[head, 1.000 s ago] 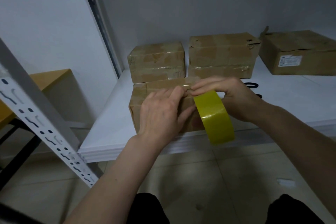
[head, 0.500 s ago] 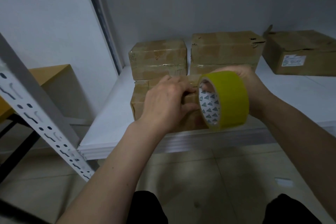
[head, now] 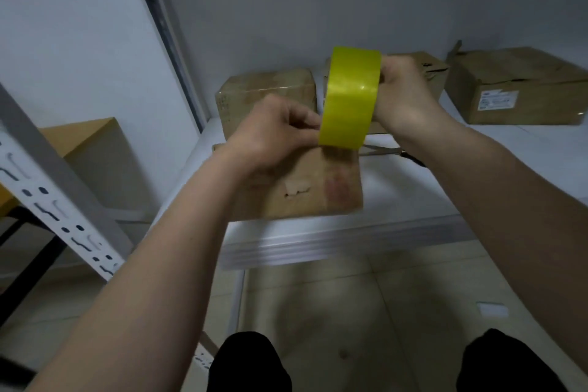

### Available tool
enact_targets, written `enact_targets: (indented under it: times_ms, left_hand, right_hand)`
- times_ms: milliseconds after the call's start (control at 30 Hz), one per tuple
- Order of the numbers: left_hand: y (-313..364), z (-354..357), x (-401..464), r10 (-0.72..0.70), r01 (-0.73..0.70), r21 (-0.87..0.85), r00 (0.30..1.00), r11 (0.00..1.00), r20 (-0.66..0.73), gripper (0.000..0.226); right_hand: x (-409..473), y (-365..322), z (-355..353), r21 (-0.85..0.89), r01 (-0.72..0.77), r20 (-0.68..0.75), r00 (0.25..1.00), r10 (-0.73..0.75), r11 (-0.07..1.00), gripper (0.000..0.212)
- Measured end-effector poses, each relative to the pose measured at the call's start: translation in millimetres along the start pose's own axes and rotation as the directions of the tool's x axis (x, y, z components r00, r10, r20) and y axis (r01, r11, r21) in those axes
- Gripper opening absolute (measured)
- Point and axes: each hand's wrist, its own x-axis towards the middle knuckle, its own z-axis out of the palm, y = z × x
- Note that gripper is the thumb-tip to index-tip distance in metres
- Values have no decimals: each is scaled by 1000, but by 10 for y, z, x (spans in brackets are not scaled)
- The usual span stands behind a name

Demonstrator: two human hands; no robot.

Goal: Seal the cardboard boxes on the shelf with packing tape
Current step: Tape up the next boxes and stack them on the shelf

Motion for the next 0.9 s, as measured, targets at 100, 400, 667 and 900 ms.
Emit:
enact_targets:
  times_ms: [100, 400, 667, 900]
  left_hand:
    - [66, -125, 150, -42, 43, -7, 998, 999, 55, 12]
    - [-91, 185, 448, -70, 115, -229, 978, 967, 197, 32]
    - [-174, 257, 608, -148, 183, -186, 971, 965, 188, 37]
    - [-20, 354, 601, -145, 155, -103, 984, 982, 101, 92]
  right_hand:
    - [122, -13, 28, 183, -72, -84, 993, 89, 980, 18]
    - [320, 518, 47, 190, -340, -98, 927, 363, 921, 8]
    - [183, 533, -85, 104, -440, -25, 895, 445, 892, 12]
    - [155, 535, -32, 86, -459, -85, 881, 465, 884, 41]
